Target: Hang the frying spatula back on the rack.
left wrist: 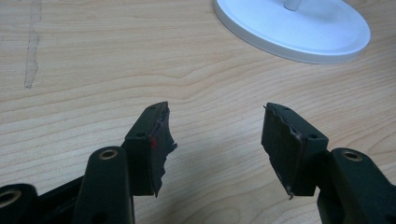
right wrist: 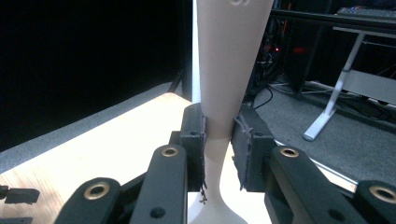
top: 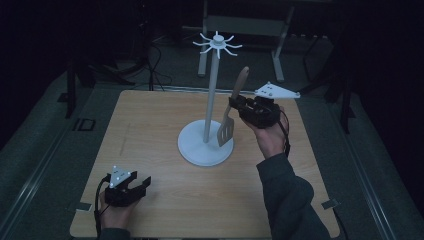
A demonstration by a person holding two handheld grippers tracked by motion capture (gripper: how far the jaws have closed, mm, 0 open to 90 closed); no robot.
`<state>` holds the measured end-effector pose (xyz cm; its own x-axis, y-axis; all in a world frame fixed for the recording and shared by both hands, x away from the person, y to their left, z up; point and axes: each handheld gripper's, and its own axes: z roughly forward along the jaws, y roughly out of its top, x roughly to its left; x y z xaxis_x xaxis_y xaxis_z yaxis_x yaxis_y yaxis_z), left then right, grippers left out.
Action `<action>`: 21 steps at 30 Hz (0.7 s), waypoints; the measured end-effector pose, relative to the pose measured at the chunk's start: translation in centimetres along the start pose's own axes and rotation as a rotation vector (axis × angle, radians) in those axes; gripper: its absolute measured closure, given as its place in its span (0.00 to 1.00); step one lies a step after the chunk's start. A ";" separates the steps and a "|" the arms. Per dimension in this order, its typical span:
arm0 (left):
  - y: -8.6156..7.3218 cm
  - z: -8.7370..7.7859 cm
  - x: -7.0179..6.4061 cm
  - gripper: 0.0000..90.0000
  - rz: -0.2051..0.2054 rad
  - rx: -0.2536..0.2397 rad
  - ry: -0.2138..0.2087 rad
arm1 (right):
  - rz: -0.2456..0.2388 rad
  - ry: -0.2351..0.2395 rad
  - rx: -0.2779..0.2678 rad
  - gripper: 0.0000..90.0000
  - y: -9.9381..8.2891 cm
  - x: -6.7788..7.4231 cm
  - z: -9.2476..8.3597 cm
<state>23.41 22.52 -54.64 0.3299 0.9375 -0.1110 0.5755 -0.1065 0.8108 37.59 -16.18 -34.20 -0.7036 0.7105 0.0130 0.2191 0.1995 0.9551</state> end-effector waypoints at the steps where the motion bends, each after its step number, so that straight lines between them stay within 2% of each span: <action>1: 0.0 0.0 0.0 0.47 0.000 0.000 0.000 | -0.002 0.001 0.000 0.83 0.1 0.0 0.0; 9: 0.0 0.0 0.0 0.47 -0.001 -0.002 -0.001 | -0.015 0.000 0.009 0.83 1.2 0.0 0.3; 15: 0.0 0.0 0.0 0.47 -0.003 -0.003 0.000 | 0.004 0.009 0.010 0.83 1.8 -0.2 0.7; 21: 0.0 -0.1 0.1 0.47 -0.003 -0.004 0.001 | -0.001 0.015 0.019 0.83 2.4 0.0 1.0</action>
<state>23.39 22.61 -54.62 0.3270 0.9382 -0.1131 0.5736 -0.1020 0.8128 38.80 -14.97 -32.22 -0.7136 0.7004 0.0164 0.2311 0.2132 0.9493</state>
